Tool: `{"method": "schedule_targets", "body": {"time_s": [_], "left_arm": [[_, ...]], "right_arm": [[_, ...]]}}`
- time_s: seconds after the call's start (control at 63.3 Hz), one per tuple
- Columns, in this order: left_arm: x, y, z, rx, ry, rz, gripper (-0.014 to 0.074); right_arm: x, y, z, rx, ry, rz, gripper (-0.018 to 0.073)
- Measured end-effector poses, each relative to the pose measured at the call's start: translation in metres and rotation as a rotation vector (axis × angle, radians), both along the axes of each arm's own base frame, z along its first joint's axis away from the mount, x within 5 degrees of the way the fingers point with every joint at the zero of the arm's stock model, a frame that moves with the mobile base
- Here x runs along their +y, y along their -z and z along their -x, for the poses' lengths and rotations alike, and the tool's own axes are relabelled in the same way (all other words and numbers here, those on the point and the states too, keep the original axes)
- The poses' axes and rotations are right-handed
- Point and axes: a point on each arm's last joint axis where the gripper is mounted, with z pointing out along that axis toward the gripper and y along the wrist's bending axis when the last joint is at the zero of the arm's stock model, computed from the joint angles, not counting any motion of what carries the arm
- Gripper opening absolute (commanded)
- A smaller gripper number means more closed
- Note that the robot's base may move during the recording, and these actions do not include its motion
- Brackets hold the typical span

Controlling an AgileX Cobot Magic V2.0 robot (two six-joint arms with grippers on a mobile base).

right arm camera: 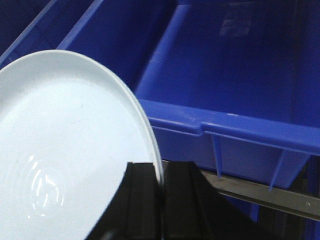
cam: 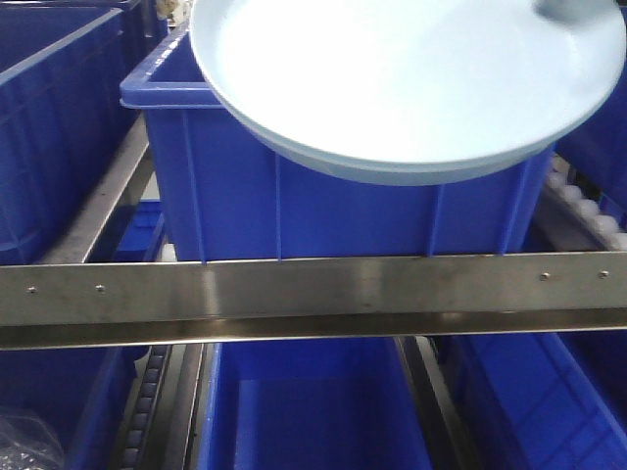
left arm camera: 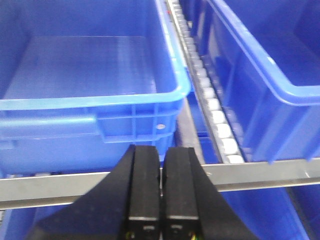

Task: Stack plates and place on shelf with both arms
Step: 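Move the right gripper to hold the plate stack above a blue bin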

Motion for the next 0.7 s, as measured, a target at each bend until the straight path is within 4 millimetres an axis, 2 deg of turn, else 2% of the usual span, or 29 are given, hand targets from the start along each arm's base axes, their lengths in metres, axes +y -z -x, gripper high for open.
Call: {"method": "schedule_targets", "body": {"time_s": [0.696], "left_arm": [[0.0000,0.0000,0.0000,0.000,0.000,0.000,0.0099]], "right_arm": [[0.0000,0.0000,0.0000,0.000,0.000,0.000,0.0048]]}}
